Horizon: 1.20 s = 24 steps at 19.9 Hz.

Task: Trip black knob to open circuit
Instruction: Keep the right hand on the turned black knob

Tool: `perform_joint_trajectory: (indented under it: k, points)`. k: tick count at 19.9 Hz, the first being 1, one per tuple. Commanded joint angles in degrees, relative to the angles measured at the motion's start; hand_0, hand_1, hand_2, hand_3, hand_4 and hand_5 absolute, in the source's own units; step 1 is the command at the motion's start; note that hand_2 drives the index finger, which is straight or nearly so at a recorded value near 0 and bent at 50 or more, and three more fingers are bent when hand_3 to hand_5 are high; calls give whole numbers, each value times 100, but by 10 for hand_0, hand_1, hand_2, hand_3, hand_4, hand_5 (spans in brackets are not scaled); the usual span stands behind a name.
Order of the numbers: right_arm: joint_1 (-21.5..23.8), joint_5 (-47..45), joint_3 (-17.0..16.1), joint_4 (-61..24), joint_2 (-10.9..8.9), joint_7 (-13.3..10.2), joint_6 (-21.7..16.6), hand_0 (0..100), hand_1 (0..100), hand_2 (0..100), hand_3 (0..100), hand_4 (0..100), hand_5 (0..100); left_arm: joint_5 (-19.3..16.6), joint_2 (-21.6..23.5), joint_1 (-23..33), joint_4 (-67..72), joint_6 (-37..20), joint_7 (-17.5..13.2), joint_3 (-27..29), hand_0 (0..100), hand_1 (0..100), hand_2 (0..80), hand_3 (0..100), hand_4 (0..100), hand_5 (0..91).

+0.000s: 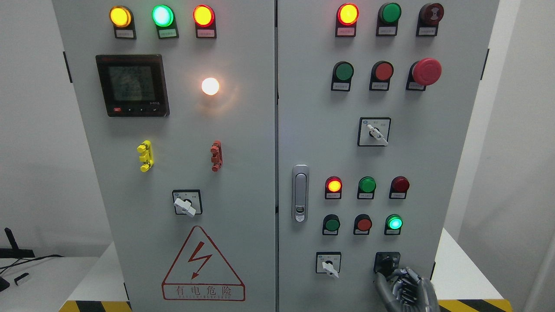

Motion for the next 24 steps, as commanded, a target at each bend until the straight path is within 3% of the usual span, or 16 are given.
perform_joint_trajectory:
  k: [1,24]
  points:
    - [-1,0,-140,2,0,-11,-14,396,699,532,934,1000,1000,26,6,0,0,1,2,0,120,389,0,0,0,0]
    - [16,88,-237,63,-53,-11,-40,394,690,504,918,997,1000,26,-3,0,0,1,2,0,120,389,0,0,0,0]
